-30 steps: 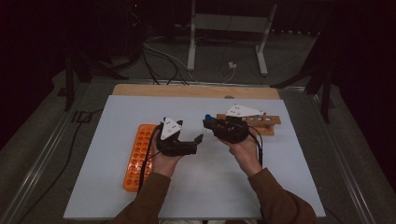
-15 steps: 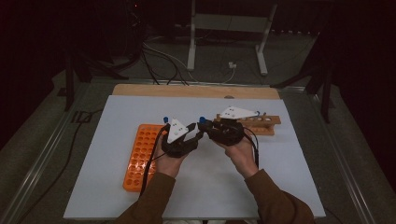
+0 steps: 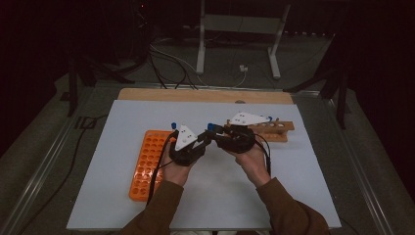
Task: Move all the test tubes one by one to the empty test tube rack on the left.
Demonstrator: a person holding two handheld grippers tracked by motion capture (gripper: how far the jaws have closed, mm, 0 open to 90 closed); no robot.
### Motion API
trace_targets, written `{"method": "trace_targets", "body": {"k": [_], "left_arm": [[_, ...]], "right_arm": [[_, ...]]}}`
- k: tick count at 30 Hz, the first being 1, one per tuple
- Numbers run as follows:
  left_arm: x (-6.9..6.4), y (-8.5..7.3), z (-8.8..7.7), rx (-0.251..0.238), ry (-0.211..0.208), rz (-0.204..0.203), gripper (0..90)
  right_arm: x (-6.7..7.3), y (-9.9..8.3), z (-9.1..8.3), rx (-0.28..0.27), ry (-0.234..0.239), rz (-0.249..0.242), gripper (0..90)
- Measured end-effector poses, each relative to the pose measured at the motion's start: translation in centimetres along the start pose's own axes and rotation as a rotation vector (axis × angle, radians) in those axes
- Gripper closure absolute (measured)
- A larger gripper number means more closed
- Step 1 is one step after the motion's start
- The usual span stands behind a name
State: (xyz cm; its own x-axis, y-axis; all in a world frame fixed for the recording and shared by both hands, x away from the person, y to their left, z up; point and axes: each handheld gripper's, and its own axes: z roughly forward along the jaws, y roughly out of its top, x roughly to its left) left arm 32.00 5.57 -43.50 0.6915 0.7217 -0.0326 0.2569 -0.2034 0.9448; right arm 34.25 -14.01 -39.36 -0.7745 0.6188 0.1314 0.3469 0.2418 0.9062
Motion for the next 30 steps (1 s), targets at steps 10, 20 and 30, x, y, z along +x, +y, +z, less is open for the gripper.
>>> {"method": "trace_targets", "body": {"k": [10, 20, 30], "left_arm": [[1.2, -0.3, -0.6, -0.004, 0.009, -0.037, 78.3], [2.9, -0.5, -1.9, -0.011, 0.030, -0.060, 78.3], [5.0, -1.3, -3.1, -0.021, 0.058, -0.100, 78.3]], "right_arm": [[-0.7, 0.1, -0.9, -0.024, -0.011, 0.007, 30.4], [-2.0, -0.8, -1.4, 0.003, -0.103, 0.007, 4.0], [-3.6, -1.9, -2.8, -0.012, -0.146, 0.024, 0.0]]}}
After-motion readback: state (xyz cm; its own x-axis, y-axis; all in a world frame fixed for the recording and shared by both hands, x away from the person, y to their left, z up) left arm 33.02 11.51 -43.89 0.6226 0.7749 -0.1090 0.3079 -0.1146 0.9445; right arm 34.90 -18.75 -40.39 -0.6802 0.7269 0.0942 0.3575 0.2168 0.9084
